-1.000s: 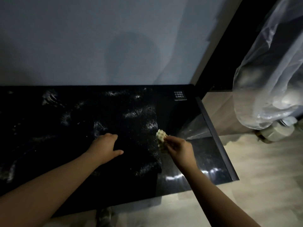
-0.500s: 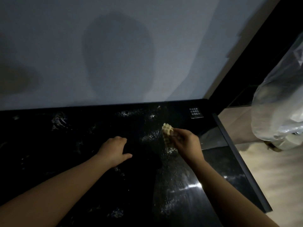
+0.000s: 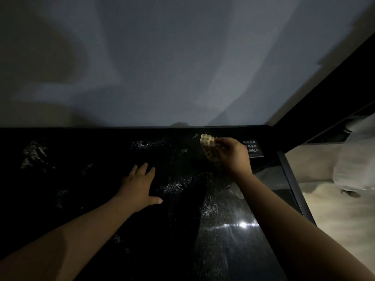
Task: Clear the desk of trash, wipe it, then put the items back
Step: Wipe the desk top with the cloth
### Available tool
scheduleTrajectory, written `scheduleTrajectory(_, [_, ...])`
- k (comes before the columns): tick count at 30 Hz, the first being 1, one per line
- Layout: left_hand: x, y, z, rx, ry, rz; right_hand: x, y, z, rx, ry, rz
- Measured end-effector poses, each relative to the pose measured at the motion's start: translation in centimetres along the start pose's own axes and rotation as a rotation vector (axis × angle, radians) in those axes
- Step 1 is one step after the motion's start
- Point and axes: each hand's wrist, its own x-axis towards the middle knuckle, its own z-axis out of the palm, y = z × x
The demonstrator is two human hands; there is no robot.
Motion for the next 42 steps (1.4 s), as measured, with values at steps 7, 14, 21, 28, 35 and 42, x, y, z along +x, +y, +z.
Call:
scheduleTrajectory(7, [3.2, -0.4, 1.5, 0.086, -0.072, -0.045, 6.2, 1.6, 3.1, -0.013, 0.009, -0.038])
scheduleTrajectory(14, [3.6, -0.5, 2.6, 0.132, -0.068, -0.066, 10.0, 2.6, 6.4, -0.033, -0.032, -0.052])
scheduleTrajectory(21, [3.9, -0.4, 2.7, 0.133, -0.073, -0.072, 10.1, 4.5, 9.3, -0.050, -0.190, -0.073])
scheduleTrajectory(28, [3.9, -0.4, 2.7, 0.142, -0.072, -0.075, 8.2, 5.4, 9.9, -0.014, -0.152, -0.120])
scheduleTrajectory(35, [3.8, -0.4, 2.7, 0.143, -0.067, -0.073, 5.5, 5.7, 9.8, 0.064, -0.146, -0.110])
scheduleTrajectory(42, [3.8, -0.3, 2.6, 0.152, -0.056, -0.072, 2.1, 5.6, 9.3, 0.038, -0.112, -0.156])
